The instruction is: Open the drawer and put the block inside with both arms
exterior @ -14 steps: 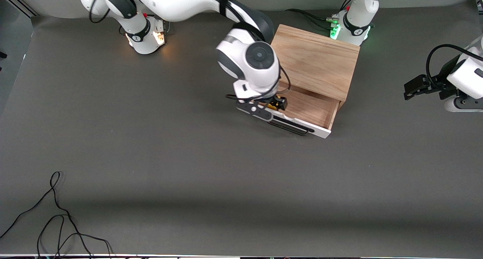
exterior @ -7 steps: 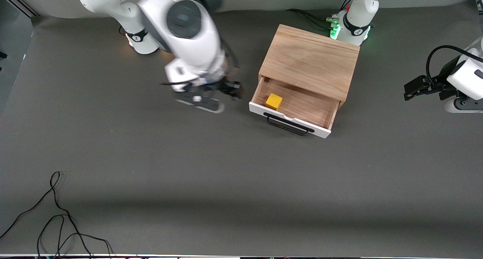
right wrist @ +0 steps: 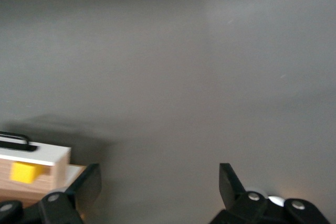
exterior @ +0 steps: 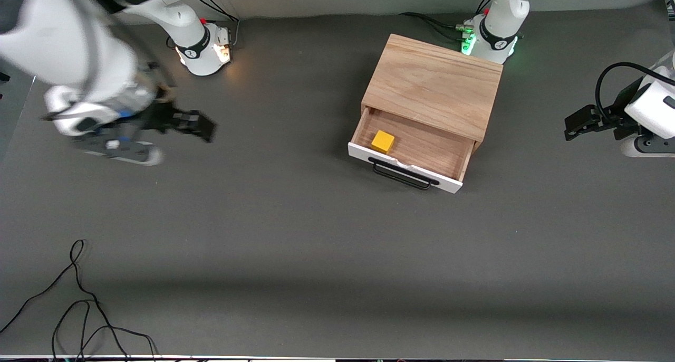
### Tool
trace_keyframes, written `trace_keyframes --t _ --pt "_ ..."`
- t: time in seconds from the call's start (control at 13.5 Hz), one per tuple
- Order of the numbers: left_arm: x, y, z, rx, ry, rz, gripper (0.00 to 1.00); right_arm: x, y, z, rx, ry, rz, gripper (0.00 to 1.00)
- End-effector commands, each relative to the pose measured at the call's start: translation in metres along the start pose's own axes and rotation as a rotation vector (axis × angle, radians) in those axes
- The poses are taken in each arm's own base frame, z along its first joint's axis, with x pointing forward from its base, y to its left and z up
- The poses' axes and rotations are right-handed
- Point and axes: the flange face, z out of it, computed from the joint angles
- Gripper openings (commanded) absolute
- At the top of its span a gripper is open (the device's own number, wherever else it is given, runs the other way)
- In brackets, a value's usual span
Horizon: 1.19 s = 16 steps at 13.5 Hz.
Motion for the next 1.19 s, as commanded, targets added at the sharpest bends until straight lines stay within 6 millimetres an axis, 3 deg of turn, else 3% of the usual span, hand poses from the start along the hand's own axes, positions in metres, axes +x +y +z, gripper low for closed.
trace_keyframes --t 0.0,0.15,0.37,0.52,1.11 --pt "0.002 0.004 -0.005 0.002 0.01 0.006 1.0 0.018 0.068 -0.009 -0.033 -0.004 -0.122 0.99" --pt "0.002 0.004 -0.005 0.002 0.01 0.006 1.0 0.035 0.114 -0.009 -0.045 -0.003 -0.162 0.99" --pt "0.002 0.005 -0.005 0.002 0.012 0.008 1.0 0.061 0.181 0.009 -0.055 -0.032 -0.212 1.0" --pt "0.002 0.005 -0.005 0.002 0.01 0.008 1.0 0.072 0.209 0.018 -0.02 -0.036 -0.204 0.99" --pt "0.001 0.005 -0.009 0.004 0.013 0.011 1.0 0.072 0.196 0.023 -0.015 -0.046 -0.213 0.99"
